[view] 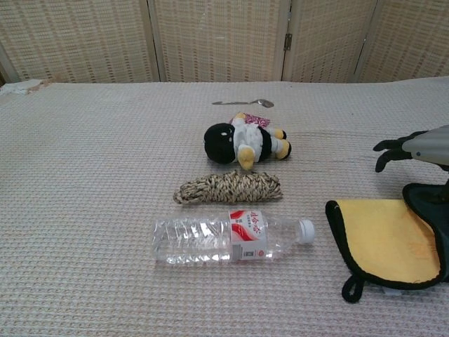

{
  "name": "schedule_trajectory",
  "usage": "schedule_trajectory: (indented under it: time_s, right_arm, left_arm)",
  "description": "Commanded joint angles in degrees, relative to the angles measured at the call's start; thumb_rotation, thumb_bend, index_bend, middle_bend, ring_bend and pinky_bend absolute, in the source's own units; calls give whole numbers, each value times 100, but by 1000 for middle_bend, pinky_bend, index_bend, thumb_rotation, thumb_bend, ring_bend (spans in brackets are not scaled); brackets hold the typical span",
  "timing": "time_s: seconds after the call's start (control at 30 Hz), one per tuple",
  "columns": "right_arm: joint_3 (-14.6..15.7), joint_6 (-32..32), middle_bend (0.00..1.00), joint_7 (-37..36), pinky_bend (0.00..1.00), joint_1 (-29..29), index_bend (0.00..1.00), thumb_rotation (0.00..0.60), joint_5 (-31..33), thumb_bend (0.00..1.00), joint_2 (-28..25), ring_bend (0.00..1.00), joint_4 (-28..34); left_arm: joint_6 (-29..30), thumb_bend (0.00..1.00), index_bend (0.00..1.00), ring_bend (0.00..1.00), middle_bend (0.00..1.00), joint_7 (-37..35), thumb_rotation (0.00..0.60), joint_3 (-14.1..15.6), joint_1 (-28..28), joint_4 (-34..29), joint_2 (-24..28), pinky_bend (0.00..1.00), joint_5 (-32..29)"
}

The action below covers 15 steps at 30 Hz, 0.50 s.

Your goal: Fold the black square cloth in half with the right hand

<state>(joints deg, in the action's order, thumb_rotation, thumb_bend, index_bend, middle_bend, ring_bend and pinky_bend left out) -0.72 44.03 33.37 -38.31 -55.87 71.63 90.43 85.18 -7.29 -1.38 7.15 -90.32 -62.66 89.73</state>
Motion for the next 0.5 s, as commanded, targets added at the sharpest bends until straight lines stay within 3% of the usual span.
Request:
schedule_trajectory:
  time_s: [0.03,0.5]
  right_arm:
    - [61,5,0,122,0,-67,268,600,111,505,76,0,-54]
    - [331,134,0,215,0,-106,429,600,447,506,-8,0,-100]
  left_arm:
    - [20,476,129,62,146,-11,600,-10,-16,4,14,115,-26]
    - [24,476,121,58,146,31,600,-30,-6,24,-23,116,-40]
